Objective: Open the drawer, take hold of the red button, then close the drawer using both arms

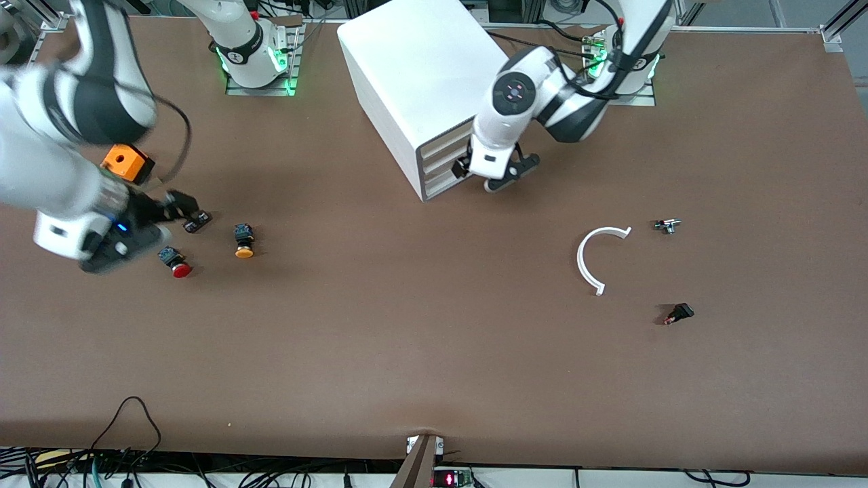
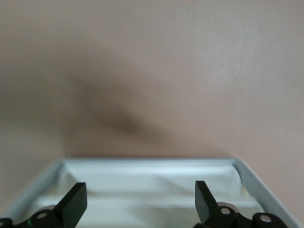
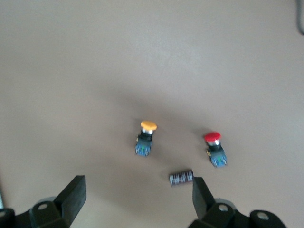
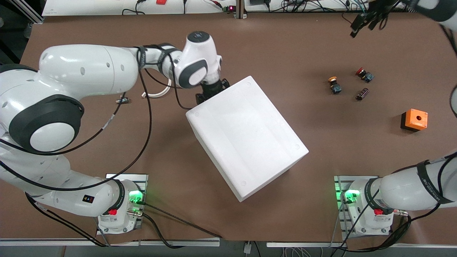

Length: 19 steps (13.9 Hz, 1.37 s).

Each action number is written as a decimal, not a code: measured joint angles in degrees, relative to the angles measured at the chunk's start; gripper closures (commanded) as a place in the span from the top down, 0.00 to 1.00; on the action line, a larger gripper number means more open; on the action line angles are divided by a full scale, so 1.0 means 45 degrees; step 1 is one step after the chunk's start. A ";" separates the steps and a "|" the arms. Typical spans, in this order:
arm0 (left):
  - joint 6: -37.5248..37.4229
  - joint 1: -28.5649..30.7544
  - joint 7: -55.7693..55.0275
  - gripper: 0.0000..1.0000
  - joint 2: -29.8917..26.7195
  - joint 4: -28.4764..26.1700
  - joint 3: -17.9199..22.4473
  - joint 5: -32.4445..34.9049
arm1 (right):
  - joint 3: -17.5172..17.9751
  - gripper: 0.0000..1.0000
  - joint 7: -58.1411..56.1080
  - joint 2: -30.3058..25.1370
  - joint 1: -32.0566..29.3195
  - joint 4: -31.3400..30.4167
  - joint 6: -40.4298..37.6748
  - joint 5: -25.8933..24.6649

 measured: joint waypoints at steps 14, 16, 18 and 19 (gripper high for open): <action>-0.7036 0.2957 1.3601 1.00 -0.2396 0.2837 0.5845 0.0485 | -0.0155 0.99 0.2377 -0.1349 -0.0135 0.0530 -0.0937 -0.0471; -0.7512 0.3135 1.4135 1.00 -0.2805 0.3043 0.5934 0.0708 | -0.0082 0.99 0.2678 -0.1335 -0.0118 0.0531 -0.1089 -0.0530; -0.8022 0.3501 1.4748 1.00 -0.3054 0.3476 0.5972 0.0794 | -0.0079 0.99 0.2678 -0.1335 -0.0119 0.0535 -0.1120 -0.0530; -0.8229 0.3633 1.4958 1.00 -0.3133 0.3739 0.5973 0.0962 | -0.0075 0.99 0.2578 -0.1335 -0.0118 0.0535 -0.1126 -0.0531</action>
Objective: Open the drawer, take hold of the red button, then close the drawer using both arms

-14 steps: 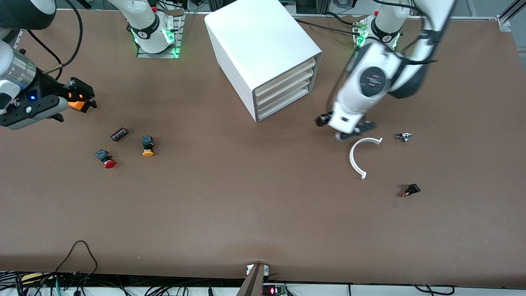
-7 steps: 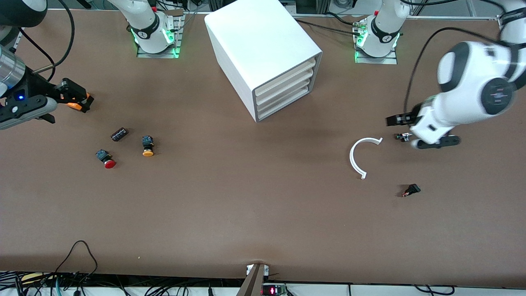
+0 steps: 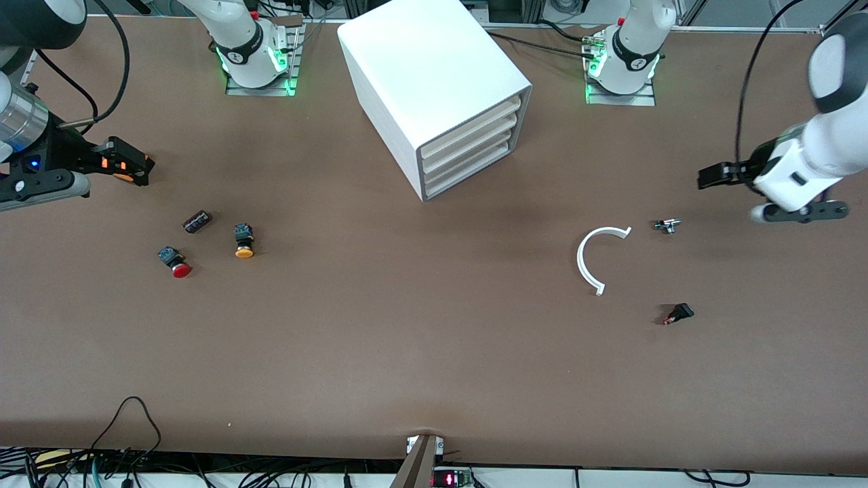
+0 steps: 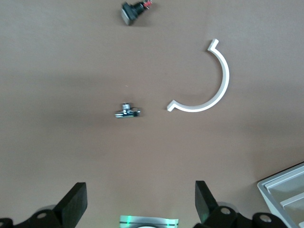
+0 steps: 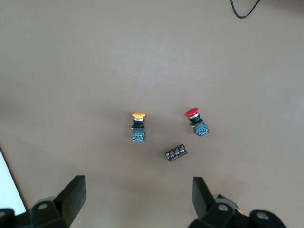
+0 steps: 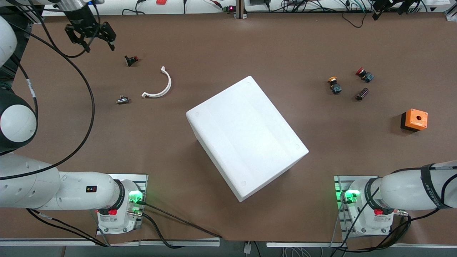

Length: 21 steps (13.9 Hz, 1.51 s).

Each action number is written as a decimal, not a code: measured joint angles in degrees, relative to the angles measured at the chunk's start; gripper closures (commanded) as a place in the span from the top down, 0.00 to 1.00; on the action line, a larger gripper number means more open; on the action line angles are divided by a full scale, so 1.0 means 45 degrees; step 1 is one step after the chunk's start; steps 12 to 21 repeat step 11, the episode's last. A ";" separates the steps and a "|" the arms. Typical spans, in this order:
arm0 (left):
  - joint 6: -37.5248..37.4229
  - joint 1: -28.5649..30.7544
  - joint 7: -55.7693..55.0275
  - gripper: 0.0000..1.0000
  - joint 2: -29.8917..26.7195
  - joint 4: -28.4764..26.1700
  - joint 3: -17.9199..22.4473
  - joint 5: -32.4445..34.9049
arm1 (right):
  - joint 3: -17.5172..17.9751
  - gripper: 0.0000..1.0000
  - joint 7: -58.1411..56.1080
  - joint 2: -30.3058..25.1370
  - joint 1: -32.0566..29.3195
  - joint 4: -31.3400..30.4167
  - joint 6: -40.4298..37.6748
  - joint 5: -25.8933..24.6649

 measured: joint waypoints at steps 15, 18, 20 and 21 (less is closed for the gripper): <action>-0.0158 0.0468 0.0744 1.00 -0.0895 0.0705 -0.0290 0.0385 | 0.0040 1.00 -0.0462 0.0001 0.0002 0.0015 -0.0048 0.0000; -0.0158 0.0468 0.0744 1.00 -0.0895 0.0705 -0.0290 0.0385 | 0.0040 1.00 -0.0462 0.0001 0.0002 0.0015 -0.0048 0.0000; -0.0158 0.0468 0.0744 1.00 -0.0895 0.0705 -0.0290 0.0385 | 0.0040 1.00 -0.0462 0.0001 0.0002 0.0015 -0.0048 0.0000; -0.0158 0.0468 0.0744 1.00 -0.0895 0.0705 -0.0290 0.0385 | 0.0040 1.00 -0.0462 0.0001 0.0002 0.0015 -0.0048 0.0000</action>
